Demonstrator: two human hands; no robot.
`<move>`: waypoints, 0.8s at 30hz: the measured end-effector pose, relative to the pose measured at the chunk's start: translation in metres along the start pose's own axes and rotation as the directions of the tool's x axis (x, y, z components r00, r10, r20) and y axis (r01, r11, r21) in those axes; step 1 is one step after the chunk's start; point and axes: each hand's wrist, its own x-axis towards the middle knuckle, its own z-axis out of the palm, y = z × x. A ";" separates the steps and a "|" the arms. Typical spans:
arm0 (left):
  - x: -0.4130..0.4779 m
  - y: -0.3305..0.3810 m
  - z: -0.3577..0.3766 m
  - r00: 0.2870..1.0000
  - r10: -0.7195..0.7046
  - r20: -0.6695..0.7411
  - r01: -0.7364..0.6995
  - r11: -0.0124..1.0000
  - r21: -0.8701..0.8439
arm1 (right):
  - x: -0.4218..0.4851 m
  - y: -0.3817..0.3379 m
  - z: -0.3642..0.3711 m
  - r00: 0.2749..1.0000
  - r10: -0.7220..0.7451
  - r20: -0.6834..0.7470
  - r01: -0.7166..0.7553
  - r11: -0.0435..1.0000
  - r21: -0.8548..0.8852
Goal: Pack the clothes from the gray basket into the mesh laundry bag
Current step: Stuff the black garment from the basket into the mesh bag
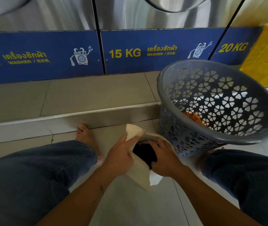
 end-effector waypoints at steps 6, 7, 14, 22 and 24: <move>0.012 0.005 -0.017 0.970 0.103 -0.221 -0.102 0.995 0.016 | -0.005 -0.007 -0.012 0.995 -0.070 -0.073 0.077 0.993 0.090; 0.014 0.008 -0.019 0.965 0.104 -0.241 -0.106 0.994 0.006 | -0.006 -0.010 -0.017 0.994 -0.075 -0.076 0.083 0.991 0.104; 0.036 0.035 -0.032 0.941 0.083 -0.327 -0.130 0.984 -0.122 | -0.018 -0.045 -0.087 0.980 -0.163 -0.113 0.182 0.965 0.190; 0.066 0.041 -0.040 0.972 -0.079 -0.223 0.020 0.967 -0.253 | -0.013 -0.046 -0.202 0.882 -0.221 -0.416 0.371 0.870 0.325; 0.075 0.044 -0.040 0.977 -0.097 -0.189 0.044 0.963 -0.268 | 0.014 -0.017 -0.218 0.903 -0.144 -0.405 0.264 0.929 0.259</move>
